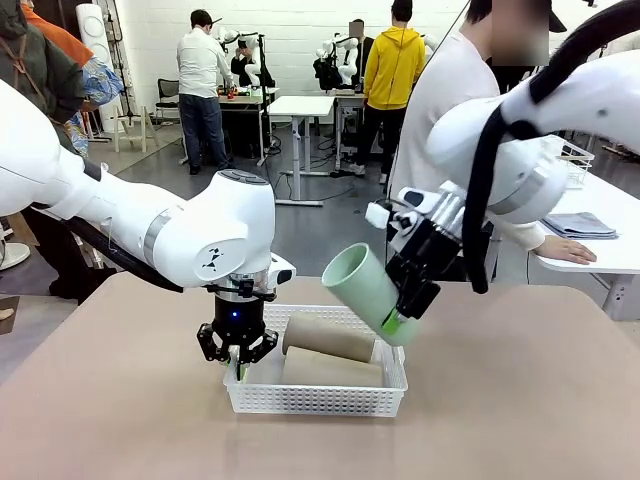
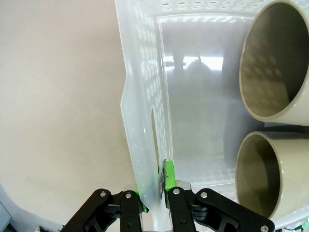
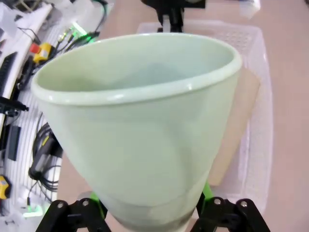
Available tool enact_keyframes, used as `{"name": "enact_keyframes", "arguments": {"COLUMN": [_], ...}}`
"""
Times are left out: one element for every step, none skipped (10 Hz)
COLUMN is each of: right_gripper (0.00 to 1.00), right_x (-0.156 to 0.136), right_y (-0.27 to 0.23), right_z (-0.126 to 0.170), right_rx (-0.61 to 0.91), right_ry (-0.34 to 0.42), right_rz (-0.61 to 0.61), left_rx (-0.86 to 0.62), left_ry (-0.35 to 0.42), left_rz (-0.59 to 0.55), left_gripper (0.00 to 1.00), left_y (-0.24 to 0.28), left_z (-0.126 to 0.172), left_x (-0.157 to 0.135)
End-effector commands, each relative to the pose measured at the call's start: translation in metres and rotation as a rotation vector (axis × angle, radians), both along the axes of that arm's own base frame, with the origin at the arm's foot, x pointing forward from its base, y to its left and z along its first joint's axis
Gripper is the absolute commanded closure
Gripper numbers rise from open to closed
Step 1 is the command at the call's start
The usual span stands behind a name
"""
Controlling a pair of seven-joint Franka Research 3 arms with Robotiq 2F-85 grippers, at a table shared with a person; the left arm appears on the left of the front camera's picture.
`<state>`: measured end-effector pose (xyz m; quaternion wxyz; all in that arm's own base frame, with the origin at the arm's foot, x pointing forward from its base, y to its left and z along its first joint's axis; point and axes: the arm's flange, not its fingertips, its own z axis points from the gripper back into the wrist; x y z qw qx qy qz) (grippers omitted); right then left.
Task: Clean and organize the cups into the basket.
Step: Pick up the Reusable plastic cup from the right side of the table and stack it inside the Organizing basket in the center of the table.
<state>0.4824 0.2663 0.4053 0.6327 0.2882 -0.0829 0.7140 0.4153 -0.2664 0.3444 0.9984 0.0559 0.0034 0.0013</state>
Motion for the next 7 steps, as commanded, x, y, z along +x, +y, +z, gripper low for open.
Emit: {"name": "enact_keyframes", "arguments": {"right_gripper": [0.19, 0.19, 0.19, 0.19, 0.19, 0.19, 0.19], "right_x": [0.011, 0.011, 0.011, 0.010, 0.011, 0.012, 0.015], "right_y": [0.025, 0.035, 0.042, 0.047, 0.053, 0.055, 0.056], "right_z": [0.008, 0.005, 0.002, -0.003, -0.009, -0.014, -0.018], "right_rx": [-0.103, -0.138, -0.175, -0.213, -0.244, -0.260, -0.264], "right_ry": [0.030, 0.032, 0.033, 0.037, 0.039, 0.040, 0.048], "right_rz": [0.032, 0.043, 0.048, 0.052, 0.057, 0.062, 0.063], "left_rx": [0.003, 0.003, 0.003, 0.003, 0.003, 0.003, 0.003], "left_ry": [-0.001, -0.001, -0.001, -0.001, -0.001, -0.001, -0.001], "left_rz": [0.020, 0.020, 0.020, 0.020, 0.020, 0.020, 0.020], "left_gripper": [1.00, 1.00, 1.00, 1.00, 1.00, 1.00, 1.00], "left_y": [-0.003, -0.003, -0.003, -0.003, -0.003, -0.003, -0.003], "left_z": [-0.001, -0.001, -0.001, -0.001, -0.001, -0.001, -0.001], "left_x": [-0.001, -0.001, -0.001, -0.001, -0.001, -0.001, -0.001]}}
